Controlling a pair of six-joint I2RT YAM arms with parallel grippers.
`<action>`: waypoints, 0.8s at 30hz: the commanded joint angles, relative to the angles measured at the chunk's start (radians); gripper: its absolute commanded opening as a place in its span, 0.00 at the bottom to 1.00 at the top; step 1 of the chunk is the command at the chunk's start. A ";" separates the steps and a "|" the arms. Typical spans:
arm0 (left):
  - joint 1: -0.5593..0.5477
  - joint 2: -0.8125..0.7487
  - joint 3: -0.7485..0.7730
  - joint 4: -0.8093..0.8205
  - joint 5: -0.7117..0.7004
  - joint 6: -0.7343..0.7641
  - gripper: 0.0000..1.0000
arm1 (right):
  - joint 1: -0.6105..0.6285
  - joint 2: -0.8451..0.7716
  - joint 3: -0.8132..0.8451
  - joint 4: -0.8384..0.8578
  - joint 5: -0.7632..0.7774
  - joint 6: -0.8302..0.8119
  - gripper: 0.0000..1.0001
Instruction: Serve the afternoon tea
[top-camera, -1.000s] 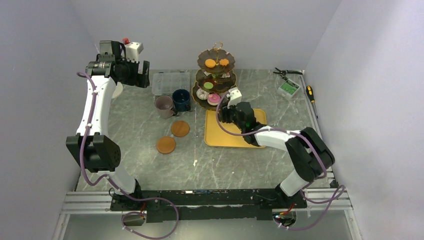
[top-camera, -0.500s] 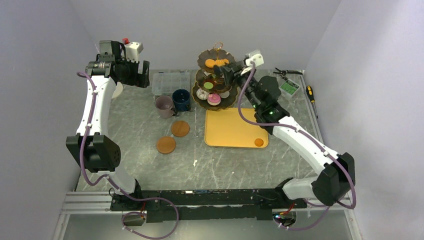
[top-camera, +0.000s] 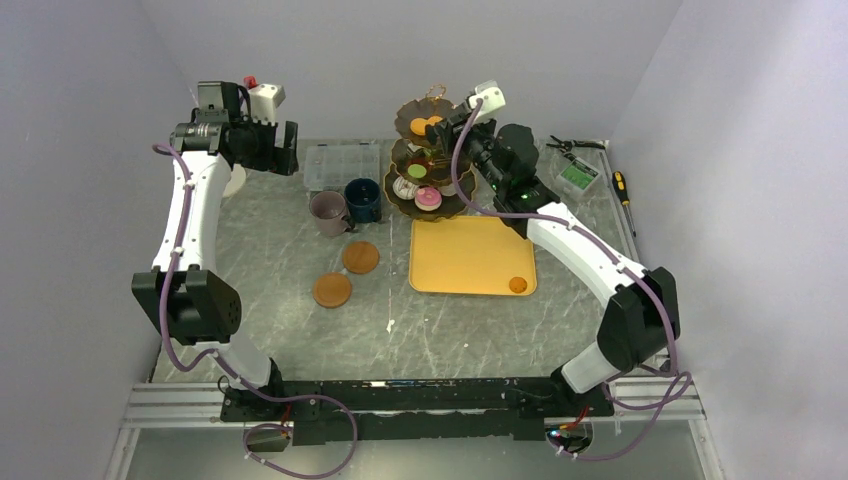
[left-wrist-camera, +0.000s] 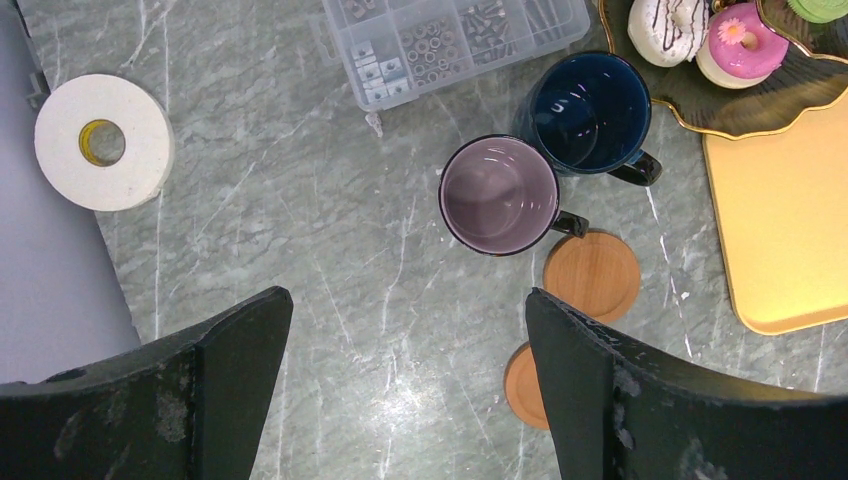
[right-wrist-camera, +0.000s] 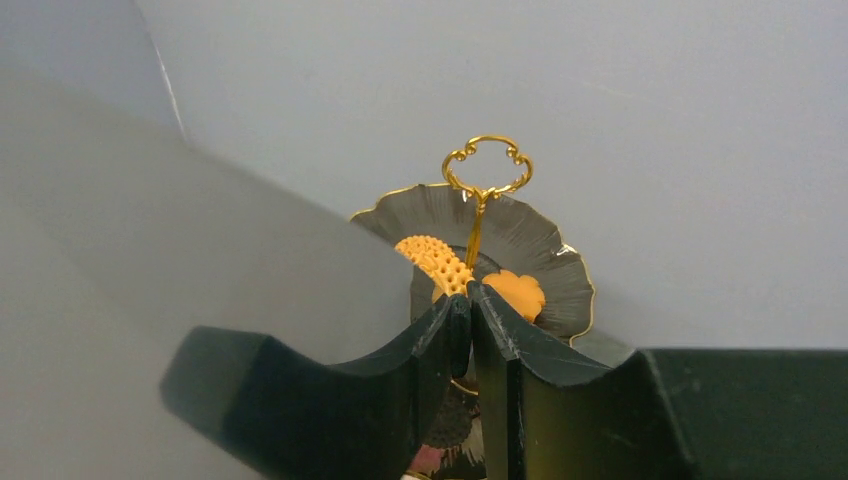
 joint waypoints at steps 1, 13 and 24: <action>0.007 -0.032 0.005 0.021 0.013 -0.003 0.93 | -0.006 -0.006 0.061 0.039 -0.017 -0.013 0.38; 0.009 -0.031 0.007 0.020 0.012 -0.003 0.93 | -0.026 0.028 0.079 0.022 -0.013 -0.003 0.59; 0.010 -0.032 0.007 0.020 0.014 -0.003 0.93 | -0.027 -0.028 0.054 0.010 -0.016 -0.001 0.63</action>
